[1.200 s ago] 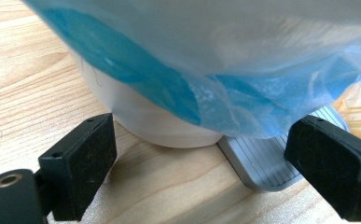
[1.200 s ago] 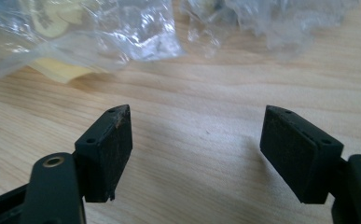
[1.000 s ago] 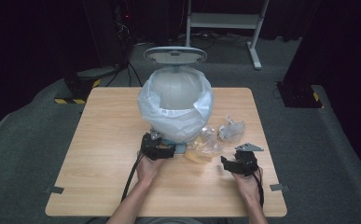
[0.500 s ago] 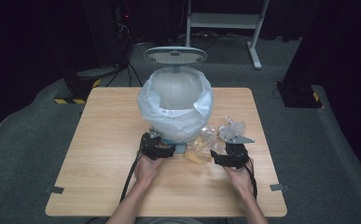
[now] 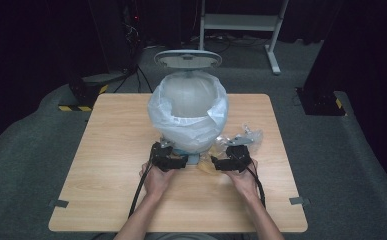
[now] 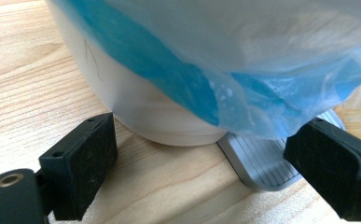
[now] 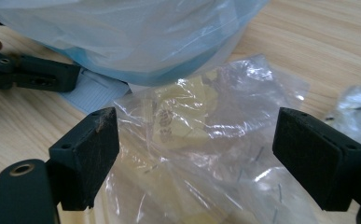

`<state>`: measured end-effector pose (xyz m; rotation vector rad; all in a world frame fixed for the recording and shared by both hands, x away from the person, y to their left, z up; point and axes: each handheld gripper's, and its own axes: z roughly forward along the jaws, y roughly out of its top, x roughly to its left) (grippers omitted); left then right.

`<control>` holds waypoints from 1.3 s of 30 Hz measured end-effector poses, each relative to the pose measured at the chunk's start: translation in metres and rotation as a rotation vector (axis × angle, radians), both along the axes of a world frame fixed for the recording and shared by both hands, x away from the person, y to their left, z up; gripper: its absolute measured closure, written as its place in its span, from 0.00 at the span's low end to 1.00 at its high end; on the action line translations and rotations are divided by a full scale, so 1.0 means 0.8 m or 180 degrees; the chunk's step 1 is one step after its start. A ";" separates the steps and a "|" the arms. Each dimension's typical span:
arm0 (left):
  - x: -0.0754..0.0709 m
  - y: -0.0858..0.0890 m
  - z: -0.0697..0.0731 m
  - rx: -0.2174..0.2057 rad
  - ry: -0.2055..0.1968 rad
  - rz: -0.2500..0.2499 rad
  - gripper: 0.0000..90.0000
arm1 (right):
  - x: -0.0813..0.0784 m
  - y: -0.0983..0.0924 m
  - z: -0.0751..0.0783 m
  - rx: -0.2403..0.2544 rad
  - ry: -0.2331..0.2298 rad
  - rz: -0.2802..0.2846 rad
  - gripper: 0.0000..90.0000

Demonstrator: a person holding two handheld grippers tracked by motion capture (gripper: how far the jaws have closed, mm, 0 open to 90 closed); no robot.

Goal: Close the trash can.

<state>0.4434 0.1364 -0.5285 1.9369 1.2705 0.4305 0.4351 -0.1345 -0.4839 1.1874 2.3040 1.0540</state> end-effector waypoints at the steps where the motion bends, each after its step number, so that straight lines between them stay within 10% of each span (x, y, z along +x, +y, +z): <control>1: 0.000 0.000 0.000 0.0000 0.0000 0.0001 0.11 | 0.005 0.005 -0.004 -0.0039 0.0000 0.0019 0.16; 23: 0.000 0.000 0.000 -0.0022 0.0012 -0.0001 0.10 | 0.022 0.020 -0.049 -0.0256 0.0212 0.0047 0.20; 39: 0.000 0.000 0.000 -0.0034 0.0017 0.0005 0.10 | 0.015 0.013 -0.045 -0.0221 0.0107 0.0114 0.69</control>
